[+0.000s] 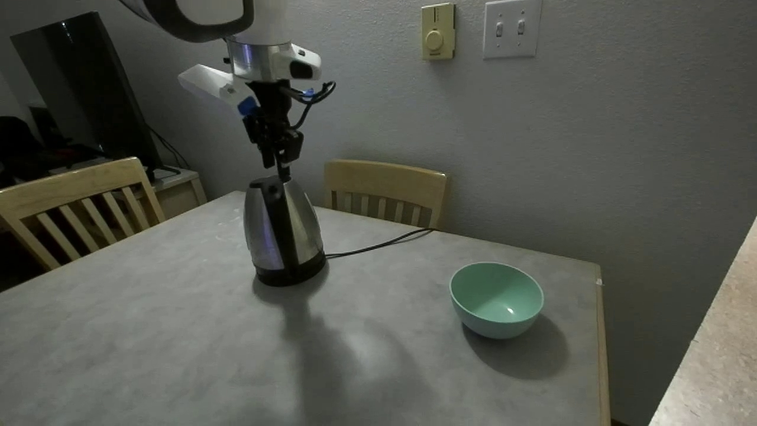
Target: Lift the kettle lid.
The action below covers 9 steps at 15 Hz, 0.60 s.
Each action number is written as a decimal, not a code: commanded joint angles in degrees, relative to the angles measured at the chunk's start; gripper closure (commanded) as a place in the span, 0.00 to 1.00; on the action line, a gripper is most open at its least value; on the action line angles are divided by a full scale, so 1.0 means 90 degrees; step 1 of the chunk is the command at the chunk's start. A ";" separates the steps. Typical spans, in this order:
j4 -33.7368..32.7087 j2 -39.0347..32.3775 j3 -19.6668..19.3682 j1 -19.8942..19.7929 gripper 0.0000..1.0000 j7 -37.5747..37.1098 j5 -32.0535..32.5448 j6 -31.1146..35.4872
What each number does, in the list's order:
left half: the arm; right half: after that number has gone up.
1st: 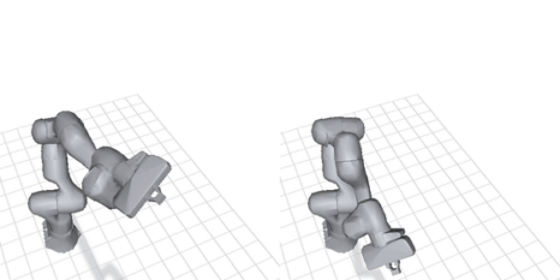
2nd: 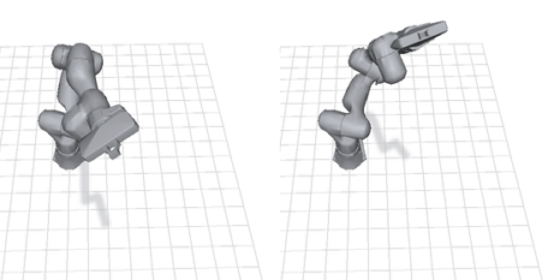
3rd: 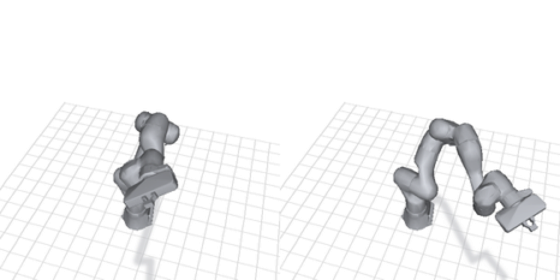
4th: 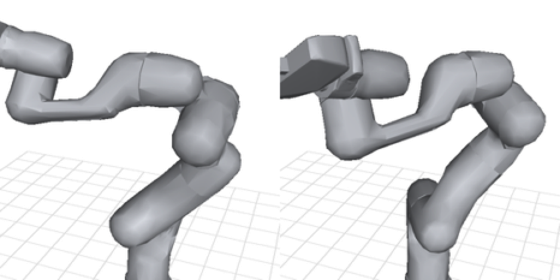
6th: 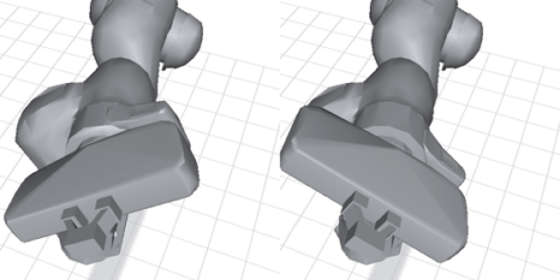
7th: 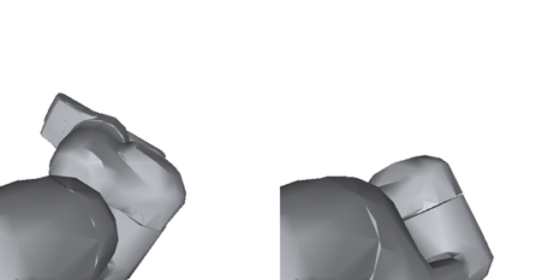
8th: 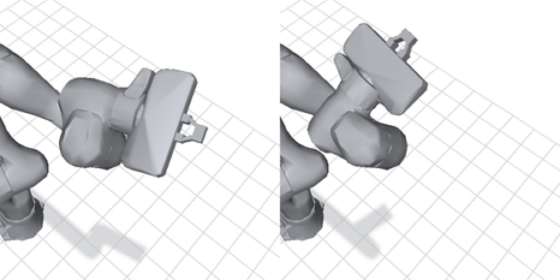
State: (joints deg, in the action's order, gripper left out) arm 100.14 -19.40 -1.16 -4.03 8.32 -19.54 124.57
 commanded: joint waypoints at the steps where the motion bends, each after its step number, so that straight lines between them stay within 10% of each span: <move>1: -0.0323 -0.0180 0.0021 -0.0045 0.84 -0.0539 0.0105 -0.0408; 3: -0.0353 -0.0138 0.0005 -0.0010 0.99 -0.0828 0.0183 -0.0479; 9: -0.0519 -0.0012 -0.0213 0.0260 1.00 -0.2792 0.1026 -0.1310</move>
State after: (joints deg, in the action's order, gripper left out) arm 96.96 -19.73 -1.62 -2.99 -9.58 -13.36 118.38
